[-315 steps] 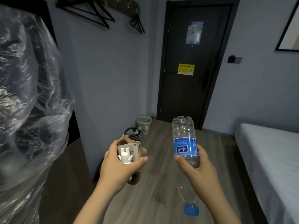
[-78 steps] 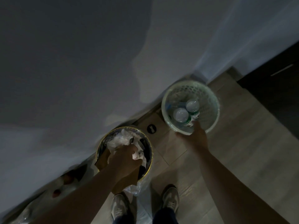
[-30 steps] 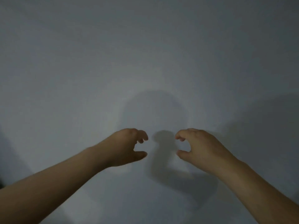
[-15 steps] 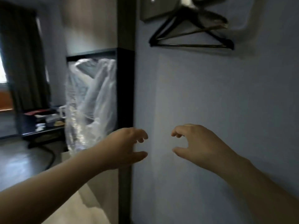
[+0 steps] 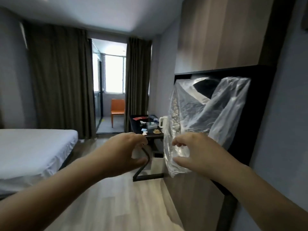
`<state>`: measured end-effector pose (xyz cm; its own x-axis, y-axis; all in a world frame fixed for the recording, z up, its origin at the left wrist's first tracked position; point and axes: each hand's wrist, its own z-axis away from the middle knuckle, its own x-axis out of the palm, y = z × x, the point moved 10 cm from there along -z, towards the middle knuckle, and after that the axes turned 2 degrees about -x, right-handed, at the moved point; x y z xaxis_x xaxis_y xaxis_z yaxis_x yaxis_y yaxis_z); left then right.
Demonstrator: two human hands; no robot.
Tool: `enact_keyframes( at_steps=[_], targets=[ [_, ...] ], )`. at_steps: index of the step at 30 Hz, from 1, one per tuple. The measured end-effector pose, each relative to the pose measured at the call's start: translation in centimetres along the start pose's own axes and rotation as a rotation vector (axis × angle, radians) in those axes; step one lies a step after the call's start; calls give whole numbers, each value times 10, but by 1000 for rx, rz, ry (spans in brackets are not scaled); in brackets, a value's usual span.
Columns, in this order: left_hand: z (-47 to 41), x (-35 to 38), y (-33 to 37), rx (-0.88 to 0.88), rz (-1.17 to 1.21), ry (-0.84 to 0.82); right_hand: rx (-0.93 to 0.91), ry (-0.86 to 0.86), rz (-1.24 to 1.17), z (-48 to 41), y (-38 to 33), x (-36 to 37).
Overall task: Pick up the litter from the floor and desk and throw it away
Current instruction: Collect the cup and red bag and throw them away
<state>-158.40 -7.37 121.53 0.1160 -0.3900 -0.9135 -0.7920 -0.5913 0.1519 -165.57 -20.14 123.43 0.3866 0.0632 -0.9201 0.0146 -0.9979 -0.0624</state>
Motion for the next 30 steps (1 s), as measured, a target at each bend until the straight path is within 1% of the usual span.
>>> enact_keyframes(
  at_steps=[6, 13, 17, 23, 30],
  targets=[
    [13, -14, -91, -119, -9, 34, -144, -59, -22, -76, -59, 48],
    [-8, -11, -183, -217, -57, 72, -268, -49, -71, -162, -86, 98],
    [-49, -2, -229, -236, -91, 68, -302, -44, -96, -222, -79, 127],
    [-133, 8, -292, -266, -110, 77, -316, -14, -124, -322, -47, 156],
    [-220, 59, -385, -317, -88, 43, -334, -83, -131, -430, -14, 223]
  ],
)
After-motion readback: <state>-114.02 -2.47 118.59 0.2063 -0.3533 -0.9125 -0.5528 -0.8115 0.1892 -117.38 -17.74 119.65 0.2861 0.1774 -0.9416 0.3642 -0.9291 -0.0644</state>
